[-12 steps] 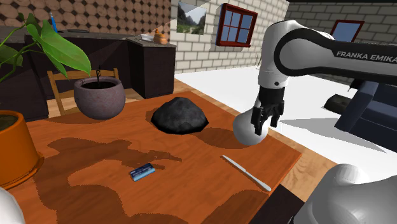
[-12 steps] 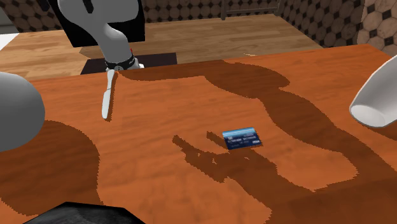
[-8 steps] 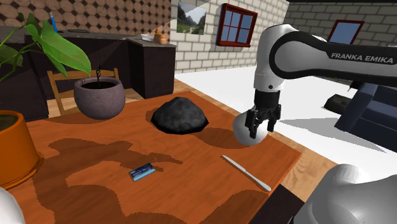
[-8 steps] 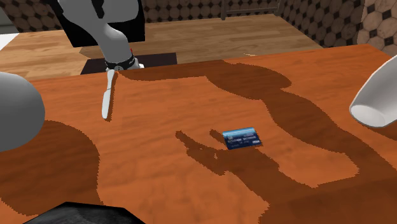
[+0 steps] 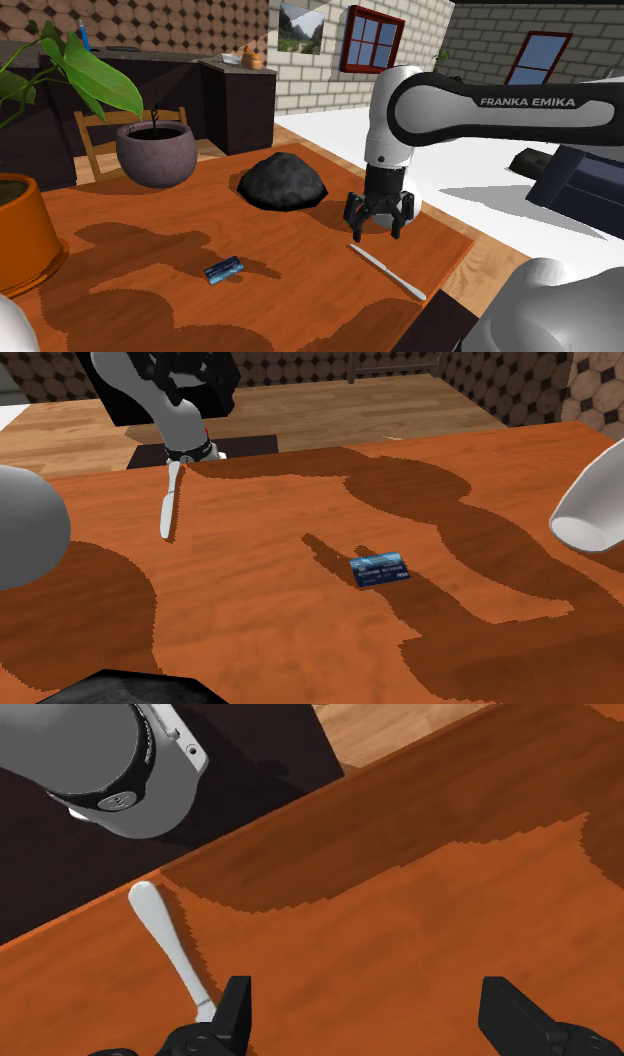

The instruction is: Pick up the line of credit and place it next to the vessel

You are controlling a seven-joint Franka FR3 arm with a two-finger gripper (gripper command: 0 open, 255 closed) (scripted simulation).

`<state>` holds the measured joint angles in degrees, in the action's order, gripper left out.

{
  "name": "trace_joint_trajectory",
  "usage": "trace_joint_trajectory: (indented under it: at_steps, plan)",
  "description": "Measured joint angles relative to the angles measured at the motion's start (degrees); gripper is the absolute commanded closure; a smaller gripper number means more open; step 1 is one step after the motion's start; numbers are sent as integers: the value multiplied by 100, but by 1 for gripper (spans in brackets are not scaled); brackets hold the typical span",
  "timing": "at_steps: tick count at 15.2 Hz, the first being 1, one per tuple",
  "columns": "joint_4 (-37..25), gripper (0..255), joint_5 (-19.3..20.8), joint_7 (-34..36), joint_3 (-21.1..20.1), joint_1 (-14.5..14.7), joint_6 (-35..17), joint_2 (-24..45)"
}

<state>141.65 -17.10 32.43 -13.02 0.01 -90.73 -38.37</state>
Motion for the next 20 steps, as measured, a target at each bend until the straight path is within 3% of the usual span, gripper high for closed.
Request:
trace_joint_trajectory:
  at_steps: [11, 20]
  plan:
    - [-328, 0, -1538, 2352, -1054, -90, -1708, 1546]
    - [-1074, 0, -2121, 4043, -1676, -149, -3429, 3284]
